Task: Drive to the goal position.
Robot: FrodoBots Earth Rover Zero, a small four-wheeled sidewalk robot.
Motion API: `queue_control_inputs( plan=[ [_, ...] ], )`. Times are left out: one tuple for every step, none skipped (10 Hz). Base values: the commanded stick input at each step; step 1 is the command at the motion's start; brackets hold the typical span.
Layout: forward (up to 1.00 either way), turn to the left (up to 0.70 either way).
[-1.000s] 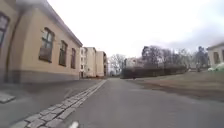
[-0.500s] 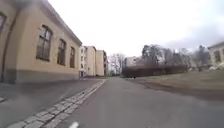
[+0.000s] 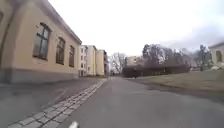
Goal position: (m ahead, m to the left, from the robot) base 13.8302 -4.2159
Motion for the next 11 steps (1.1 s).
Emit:
queue_control_inputs(
  plan=[
    [0.70, 0.00],
    [0.70, 0.00],
    [0.70, 0.00],
    [0.70, 0.00],
    [0.70, 0.00],
    [0.70, 0.00],
    [0.70, 0.00],
    [0.70, 0.00],
    [0.70, 0.00],
    [0.70, 0.00],
    [0.70, 0.00]
  ],
)
